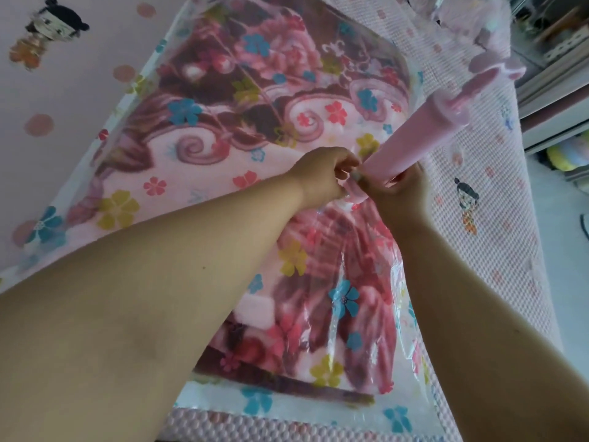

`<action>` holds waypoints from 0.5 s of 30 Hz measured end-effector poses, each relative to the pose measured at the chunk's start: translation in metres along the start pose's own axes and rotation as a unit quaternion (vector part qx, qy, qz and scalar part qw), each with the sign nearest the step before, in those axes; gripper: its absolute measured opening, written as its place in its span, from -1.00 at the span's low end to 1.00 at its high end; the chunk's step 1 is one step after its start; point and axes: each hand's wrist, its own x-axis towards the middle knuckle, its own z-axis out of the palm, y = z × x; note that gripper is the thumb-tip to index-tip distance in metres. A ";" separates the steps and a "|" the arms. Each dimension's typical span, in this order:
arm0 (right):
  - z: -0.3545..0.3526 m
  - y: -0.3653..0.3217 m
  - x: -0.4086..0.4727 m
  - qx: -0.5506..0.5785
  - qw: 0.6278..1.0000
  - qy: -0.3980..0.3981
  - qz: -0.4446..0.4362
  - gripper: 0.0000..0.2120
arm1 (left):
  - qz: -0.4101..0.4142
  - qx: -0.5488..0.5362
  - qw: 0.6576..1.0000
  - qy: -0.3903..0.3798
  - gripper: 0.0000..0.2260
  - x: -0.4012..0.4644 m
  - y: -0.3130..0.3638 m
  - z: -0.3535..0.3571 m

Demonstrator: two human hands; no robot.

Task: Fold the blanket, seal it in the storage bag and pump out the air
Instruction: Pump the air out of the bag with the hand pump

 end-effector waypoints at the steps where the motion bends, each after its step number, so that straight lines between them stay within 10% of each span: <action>1: 0.001 0.000 0.000 0.001 1.000 -0.009 0.003 -0.32 | 0.010 0.035 0.999 -0.006 -0.63 0.003 0.003 0.002; 5: -0.004 0.003 -0.004 0.063 0.995 -0.069 0.025 -0.56 | 0.041 0.120 0.992 0.000 -0.63 0.011 0.005 0.011; 15: -0.004 -0.002 -0.001 0.072 0.996 -0.039 0.026 -0.44 | 0.042 0.152 0.987 -0.037 -0.57 0.019 0.008 0.005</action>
